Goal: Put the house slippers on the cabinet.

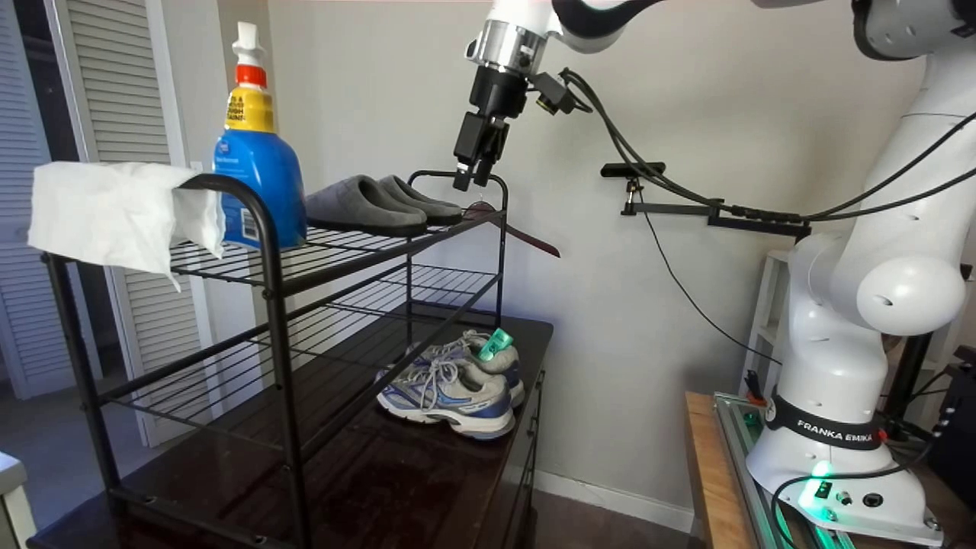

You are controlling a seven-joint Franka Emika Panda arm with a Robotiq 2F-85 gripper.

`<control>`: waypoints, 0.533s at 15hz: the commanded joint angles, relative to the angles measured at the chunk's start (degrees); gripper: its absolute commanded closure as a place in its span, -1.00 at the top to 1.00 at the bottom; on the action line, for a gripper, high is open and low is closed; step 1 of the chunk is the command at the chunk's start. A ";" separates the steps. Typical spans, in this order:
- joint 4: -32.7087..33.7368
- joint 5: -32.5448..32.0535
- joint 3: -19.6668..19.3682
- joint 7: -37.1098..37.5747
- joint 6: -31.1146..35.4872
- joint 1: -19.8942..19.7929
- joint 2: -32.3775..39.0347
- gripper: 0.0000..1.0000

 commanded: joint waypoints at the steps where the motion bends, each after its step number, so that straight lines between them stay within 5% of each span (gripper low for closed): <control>1: 2.17 -0.70 -0.59 0.60 -0.15 0.52 1.97 1.00; 5: 6.17 -1.00 -0.79 0.92 -0.10 0.50 5.98 1.00; 8: 7.31 -6.47 -0.42 8.76 5.30 -0.91 8.54 1.00</control>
